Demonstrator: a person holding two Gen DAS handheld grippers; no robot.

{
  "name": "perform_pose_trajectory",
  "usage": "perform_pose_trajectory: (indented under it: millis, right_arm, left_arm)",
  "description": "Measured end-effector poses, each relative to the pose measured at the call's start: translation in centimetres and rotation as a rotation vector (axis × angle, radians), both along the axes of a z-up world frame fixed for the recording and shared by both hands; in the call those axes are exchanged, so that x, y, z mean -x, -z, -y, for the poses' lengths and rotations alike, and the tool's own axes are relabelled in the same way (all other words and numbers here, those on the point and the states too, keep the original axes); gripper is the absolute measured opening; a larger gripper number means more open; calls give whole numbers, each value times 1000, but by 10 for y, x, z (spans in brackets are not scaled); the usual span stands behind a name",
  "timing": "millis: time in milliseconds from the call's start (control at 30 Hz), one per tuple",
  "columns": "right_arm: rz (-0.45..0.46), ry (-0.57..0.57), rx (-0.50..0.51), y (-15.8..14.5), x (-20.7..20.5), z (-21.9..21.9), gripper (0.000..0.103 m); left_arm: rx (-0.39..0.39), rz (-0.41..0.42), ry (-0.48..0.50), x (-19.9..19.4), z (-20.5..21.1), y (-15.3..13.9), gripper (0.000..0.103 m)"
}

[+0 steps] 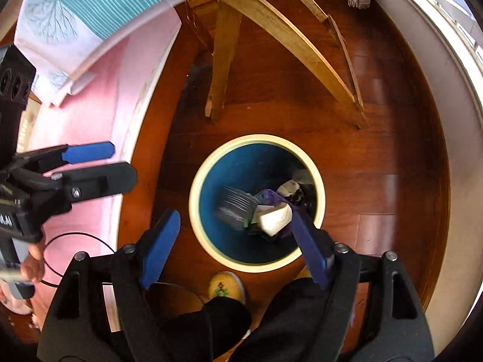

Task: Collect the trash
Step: 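Open both tools to drop the card and cream paper into the bin, then move both open tools back toward the table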

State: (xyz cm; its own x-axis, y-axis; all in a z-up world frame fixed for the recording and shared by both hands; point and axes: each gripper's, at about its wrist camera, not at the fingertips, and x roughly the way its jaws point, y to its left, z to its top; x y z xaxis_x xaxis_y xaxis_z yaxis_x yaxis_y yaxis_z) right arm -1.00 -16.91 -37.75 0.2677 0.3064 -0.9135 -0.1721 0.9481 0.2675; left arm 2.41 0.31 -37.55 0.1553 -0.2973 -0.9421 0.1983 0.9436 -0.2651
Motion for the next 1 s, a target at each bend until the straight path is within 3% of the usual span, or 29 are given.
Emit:
perform_pose_trajectory:
  millis: [167,367,667,1000]
  right_arm:
    - [3,1,13,-8,-1,4,74]
    - [36,13,14,-56,5,2,74]
    - [104,46,30,-169,16,-7,74]
    - [218,65,64,-315,41,-22,74]
  left_arm:
    - [-12,45,-50,2,-7,-9,94]
    - [-30,88,-76,10,-20,-59,94]
    - [-41,184,-103,31,-32,-182,94]
    - [50,335,-98,48,-46,-328,94]
